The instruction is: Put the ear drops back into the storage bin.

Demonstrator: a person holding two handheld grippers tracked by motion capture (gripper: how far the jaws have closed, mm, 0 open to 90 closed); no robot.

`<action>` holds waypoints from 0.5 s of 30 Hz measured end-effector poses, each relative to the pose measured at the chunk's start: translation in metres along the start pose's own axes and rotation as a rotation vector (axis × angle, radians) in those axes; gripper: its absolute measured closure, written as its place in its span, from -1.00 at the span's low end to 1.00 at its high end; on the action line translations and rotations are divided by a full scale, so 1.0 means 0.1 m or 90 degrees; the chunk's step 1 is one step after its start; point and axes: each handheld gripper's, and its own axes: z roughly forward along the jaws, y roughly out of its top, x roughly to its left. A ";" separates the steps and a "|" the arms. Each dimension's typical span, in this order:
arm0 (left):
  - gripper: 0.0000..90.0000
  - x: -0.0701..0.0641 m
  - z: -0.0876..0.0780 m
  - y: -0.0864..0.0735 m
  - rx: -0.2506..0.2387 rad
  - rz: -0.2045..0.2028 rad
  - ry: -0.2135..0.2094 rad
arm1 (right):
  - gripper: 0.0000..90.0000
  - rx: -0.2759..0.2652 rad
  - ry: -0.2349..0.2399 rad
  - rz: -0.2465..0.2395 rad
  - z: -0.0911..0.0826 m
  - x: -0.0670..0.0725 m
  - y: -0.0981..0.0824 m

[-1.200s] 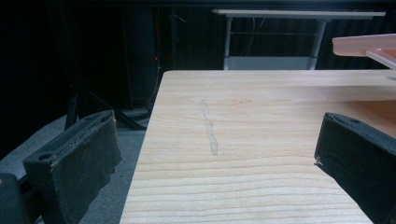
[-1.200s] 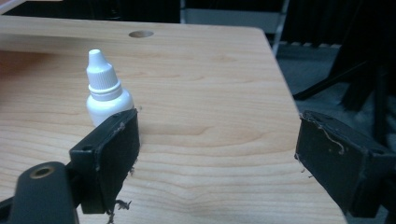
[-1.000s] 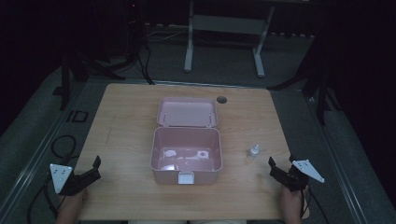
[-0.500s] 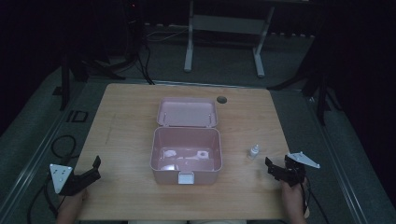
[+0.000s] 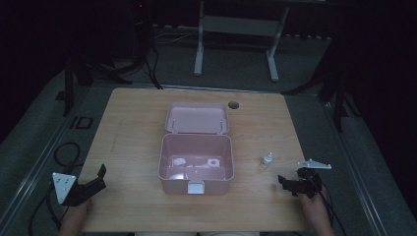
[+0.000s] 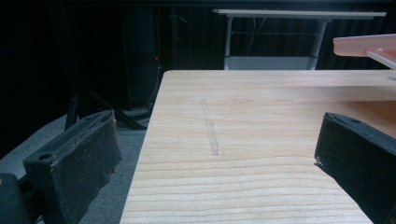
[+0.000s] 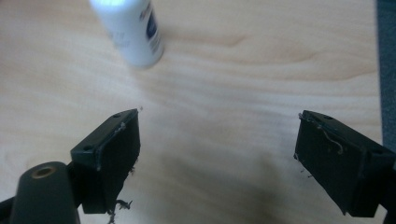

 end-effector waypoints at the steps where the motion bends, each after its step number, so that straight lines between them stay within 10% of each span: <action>1: -0.99 0.00 0.00 0.00 0.000 0.000 0.000 | -0.69 0.012 0.002 -0.008 0.00 0.01 0.01; 15: -0.99 0.01 0.00 0.00 -0.001 -0.002 -0.002 | -0.69 0.199 0.058 -0.086 -0.07 0.08 0.17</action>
